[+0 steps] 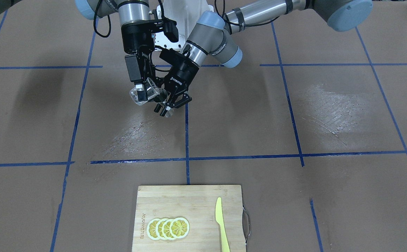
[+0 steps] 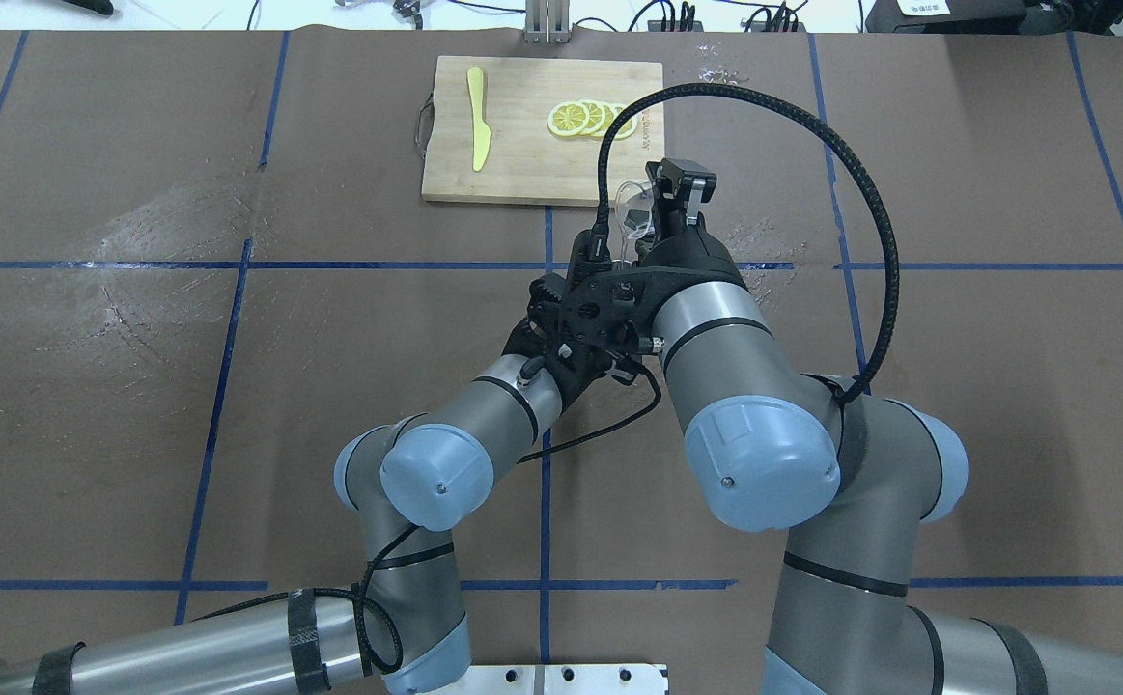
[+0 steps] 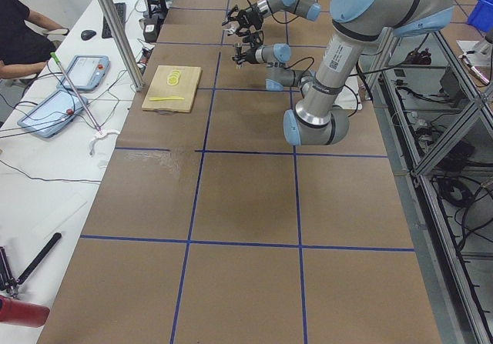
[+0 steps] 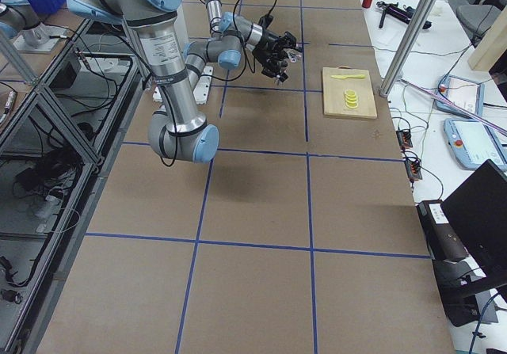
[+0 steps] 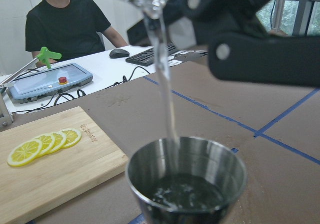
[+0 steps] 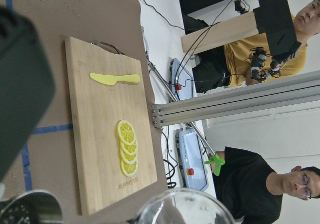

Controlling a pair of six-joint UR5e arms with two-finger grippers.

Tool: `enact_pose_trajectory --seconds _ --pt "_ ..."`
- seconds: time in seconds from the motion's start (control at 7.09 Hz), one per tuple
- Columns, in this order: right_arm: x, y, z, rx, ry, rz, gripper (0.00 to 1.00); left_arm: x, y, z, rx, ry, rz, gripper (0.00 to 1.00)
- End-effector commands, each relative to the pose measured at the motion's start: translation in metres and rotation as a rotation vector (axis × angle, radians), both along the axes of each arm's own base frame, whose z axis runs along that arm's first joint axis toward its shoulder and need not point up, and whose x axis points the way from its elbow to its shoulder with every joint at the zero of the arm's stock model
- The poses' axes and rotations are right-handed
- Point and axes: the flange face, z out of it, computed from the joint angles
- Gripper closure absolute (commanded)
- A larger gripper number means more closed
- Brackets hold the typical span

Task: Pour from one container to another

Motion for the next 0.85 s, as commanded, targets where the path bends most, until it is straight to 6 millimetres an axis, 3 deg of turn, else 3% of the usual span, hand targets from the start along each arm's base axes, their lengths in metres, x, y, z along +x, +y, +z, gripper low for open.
enact_pose_trajectory --seconds 0.0,0.42,0.71 --pt "0.002 -0.001 -0.001 0.02 0.04 0.009 1.0 0.001 0.0 0.002 -0.002 -0.005 0.0 1.0" --pt "0.0 0.0 -0.011 0.016 0.01 0.015 1.0 0.001 0.0 -0.001 0.0 -0.001 0.0 1.0" --pt "-0.002 0.001 -0.009 -0.034 -0.108 0.044 1.0 0.0 0.0 -0.002 0.001 0.002 -0.002 1.0"
